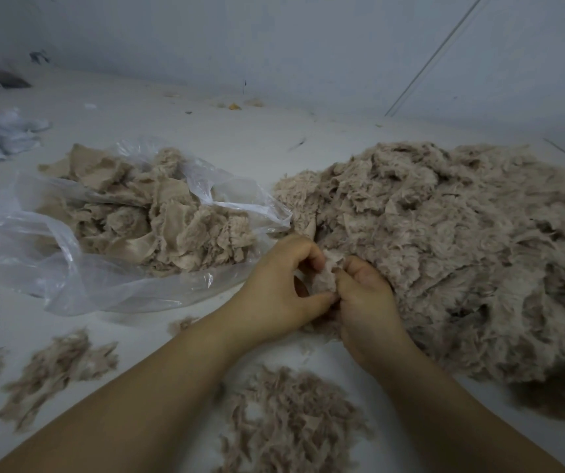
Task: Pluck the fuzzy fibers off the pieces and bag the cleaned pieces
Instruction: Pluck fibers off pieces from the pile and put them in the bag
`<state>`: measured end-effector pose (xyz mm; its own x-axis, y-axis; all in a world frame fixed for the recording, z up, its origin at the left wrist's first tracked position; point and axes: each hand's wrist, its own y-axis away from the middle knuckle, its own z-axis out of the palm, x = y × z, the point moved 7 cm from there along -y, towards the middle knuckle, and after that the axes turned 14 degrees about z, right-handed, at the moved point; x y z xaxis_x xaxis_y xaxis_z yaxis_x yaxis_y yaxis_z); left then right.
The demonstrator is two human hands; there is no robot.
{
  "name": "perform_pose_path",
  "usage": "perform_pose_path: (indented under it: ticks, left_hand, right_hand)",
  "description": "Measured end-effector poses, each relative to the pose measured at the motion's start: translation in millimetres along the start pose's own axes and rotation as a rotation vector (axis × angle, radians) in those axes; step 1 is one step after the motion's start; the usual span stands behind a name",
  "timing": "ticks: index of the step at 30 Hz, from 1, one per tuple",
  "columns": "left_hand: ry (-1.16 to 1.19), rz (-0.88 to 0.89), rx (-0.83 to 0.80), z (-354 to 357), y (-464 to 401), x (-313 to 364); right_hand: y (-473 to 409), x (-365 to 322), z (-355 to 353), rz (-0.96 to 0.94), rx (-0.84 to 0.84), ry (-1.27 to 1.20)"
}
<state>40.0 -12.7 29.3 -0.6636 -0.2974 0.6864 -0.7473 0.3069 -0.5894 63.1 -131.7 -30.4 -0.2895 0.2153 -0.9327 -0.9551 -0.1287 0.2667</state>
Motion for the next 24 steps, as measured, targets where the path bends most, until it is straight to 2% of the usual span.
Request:
perform_pose_path:
  ticks: [5,10,12,14,17,24]
  left_hand:
    - [0.009,-0.102,0.068,-1.7,1.2,-9.3]
    - [0.162,-0.219,0.164,-6.4,2.7,-21.1]
    - [0.266,-0.259,0.242,-13.0,4.1,-25.0]
    - [0.478,-0.261,0.328,-18.8,3.0,-25.9]
    - [0.767,-0.231,0.369,-20.6,0.3,-20.9]
    - [1.030,-0.119,0.366,-22.5,-5.2,-4.0]
  right_hand:
    - [-0.7,1.4,0.1,0.002,0.015,0.018]
    - [-0.4,0.4,0.5,0.007,-0.005,-0.005]
    - [0.0,0.5,0.8,0.005,-0.009,-0.028]
    - [0.5,-0.9,3.1,0.019,-0.022,-0.045]
    - [0.4,0.2,1.6,0.076,0.000,-0.046]
    - [-1.2,3.8,-2.4,0.078,0.035,0.006]
